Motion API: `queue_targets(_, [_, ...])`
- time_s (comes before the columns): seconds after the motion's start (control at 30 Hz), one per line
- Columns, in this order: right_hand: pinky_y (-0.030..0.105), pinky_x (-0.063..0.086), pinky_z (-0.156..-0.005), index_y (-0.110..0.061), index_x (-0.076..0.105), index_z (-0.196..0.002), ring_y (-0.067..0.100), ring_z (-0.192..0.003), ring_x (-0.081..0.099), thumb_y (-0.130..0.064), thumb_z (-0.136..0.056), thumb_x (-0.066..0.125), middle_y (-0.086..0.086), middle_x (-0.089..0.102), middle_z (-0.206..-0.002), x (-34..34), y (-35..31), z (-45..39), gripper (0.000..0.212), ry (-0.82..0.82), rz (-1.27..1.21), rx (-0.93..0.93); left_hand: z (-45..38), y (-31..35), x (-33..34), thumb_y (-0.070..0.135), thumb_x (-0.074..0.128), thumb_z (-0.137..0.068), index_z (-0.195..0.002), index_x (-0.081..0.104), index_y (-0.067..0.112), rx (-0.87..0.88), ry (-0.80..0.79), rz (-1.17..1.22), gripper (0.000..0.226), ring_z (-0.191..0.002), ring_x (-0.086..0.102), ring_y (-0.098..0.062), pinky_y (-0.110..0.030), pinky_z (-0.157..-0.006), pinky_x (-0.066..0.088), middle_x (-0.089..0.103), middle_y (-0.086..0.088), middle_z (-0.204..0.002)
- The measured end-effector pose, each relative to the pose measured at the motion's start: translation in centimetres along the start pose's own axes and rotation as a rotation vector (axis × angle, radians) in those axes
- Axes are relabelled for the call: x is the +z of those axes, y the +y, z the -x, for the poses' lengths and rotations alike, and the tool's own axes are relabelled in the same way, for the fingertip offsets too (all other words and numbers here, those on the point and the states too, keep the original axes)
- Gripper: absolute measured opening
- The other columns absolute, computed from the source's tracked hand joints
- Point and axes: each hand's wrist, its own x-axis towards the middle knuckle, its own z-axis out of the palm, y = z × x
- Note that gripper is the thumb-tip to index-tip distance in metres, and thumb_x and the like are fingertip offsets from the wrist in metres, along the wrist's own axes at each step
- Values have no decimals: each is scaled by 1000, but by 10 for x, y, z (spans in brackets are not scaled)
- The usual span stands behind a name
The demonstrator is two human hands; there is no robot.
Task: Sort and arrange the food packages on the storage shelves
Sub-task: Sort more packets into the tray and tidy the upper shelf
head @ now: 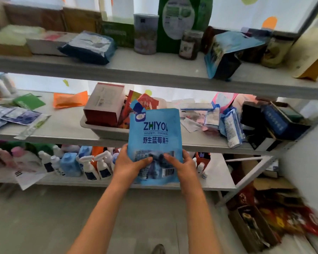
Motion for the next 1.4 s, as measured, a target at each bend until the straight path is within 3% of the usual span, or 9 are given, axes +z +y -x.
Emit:
queue_targets(0.13, [30,55,-73,-17,59,-124,22,-97,70,-25,-81,82,4,72,-112,9,-7,-61,50,53,50,21,-42,15,19,19,84,-76,-135,36,29,112,78,-94,77,-95,60,-1,-20,-70,53,55,16,-108])
queue_targets(0.27, [39,58,-89,-25,42,-144,22,-110,64,-30,-85,79,5,59,-129,27,-7,-117,70,90,200,-115,-94,22,26,23,85,-76,-146,33,27,251,126,-347,88,-126,47,-18,-38,-107,43,43,2,-138])
queue_targets(0.37, [17,49,-80,-26,41,-149,19,-110,57,-21,-97,64,7,54,-126,40,-14,-153,57,75,456,-301,-136,26,30,23,81,-80,-148,37,20,315,139,-566,80,-138,35,-22,-28,-109,29,33,-6,-151])
queue_targets(0.57, [45,34,-114,-16,56,-132,40,-135,40,-34,-106,39,23,49,-140,57,-5,-214,36,-112,1097,-343,-204,22,33,34,64,-93,-151,38,19,295,65,-952,65,-144,28,-32,-40,-119,23,30,-15,-157])
queue_targets(0.7, [44,7,-126,-23,34,-155,29,-156,1,-38,-109,26,14,7,-168,58,-11,-221,48,-237,1293,-418,-219,25,39,43,45,-102,-156,23,25,331,83,-1286,62,-152,6,-32,-45,-122,13,14,-11,-164])
queue_targets(0.8, [48,9,-125,-18,30,-156,31,-155,11,-34,-109,26,12,24,-165,59,-12,-226,49,-307,1424,-434,-231,30,40,41,38,-104,-158,17,25,376,13,-1398,59,-153,5,-28,-45,-124,10,14,-9,-165])
queue_targets(0.97, [54,13,-123,-21,26,-157,32,-152,22,-29,-108,30,8,39,-158,55,-15,-234,50,-322,1517,-455,-253,42,56,27,39,-104,-159,0,25,279,-180,-1554,67,-153,-2,-21,-51,-123,-1,7,-1,-167])
queue_targets(1.23, [61,-14,-120,-17,2,-161,33,-154,-17,-32,-108,27,6,0,-170,63,-1,-242,61,-337,1683,-355,-259,22,71,24,35,-104,-157,-9,22,281,-197,-1606,69,-153,-11,-22,-54,-120,-7,-4,-2,-167])
queue_targets(1.4, [58,0,-123,-16,13,-161,30,-155,-12,-31,-108,27,5,9,-169,67,0,-243,56,-317,1580,-296,-260,20,66,26,33,-105,-158,-6,23,288,-249,-1598,66,-153,-9,-23,-54,-122,-4,-4,-3,-167])
